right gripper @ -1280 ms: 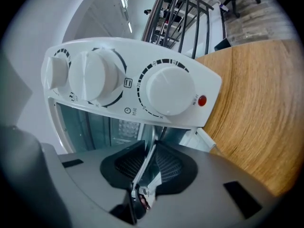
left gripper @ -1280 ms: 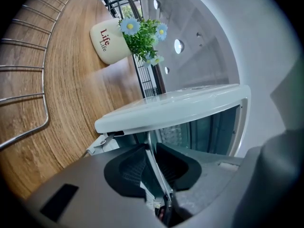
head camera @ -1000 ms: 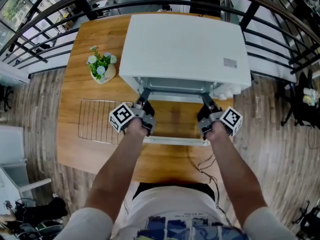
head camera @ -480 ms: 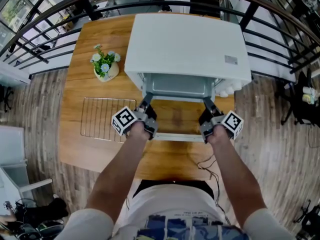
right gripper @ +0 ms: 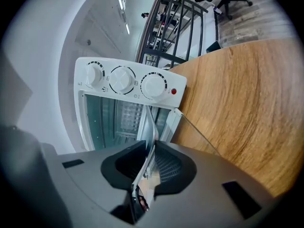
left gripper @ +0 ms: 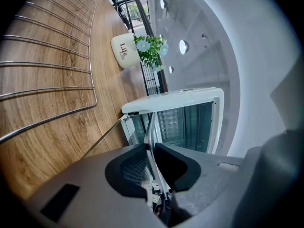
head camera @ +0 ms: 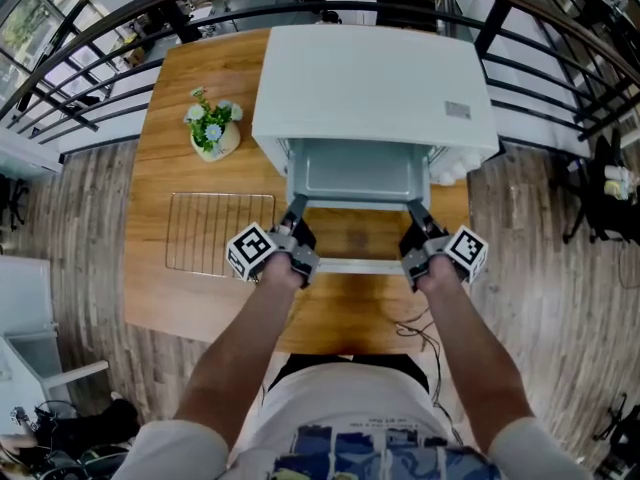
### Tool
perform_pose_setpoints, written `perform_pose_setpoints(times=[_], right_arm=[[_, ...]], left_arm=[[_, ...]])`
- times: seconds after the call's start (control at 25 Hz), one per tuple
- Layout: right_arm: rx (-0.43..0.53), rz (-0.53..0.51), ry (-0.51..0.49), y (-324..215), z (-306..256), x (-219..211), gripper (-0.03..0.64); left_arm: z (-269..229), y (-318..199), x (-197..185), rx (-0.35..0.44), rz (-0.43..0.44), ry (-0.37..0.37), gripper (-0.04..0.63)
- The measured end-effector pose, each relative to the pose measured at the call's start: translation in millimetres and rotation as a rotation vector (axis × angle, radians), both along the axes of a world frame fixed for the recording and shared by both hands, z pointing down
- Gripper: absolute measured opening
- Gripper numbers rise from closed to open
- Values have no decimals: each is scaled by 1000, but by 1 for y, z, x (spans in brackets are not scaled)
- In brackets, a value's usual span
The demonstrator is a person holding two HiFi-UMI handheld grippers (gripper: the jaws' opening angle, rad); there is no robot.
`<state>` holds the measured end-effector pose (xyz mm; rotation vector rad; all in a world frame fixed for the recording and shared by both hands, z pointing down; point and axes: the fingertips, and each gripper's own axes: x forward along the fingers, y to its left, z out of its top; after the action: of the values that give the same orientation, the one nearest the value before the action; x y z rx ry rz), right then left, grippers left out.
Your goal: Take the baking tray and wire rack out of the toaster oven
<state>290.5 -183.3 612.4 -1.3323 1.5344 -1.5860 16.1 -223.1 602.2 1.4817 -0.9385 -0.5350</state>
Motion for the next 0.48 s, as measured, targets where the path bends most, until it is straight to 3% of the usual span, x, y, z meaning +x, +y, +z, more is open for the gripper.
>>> perform_pose_setpoints(times=[0.48], right_arm=[[-18, -7, 11, 36, 0, -6, 55]], left_arm=[[-1, 34, -5, -15, 26, -8, 57]])
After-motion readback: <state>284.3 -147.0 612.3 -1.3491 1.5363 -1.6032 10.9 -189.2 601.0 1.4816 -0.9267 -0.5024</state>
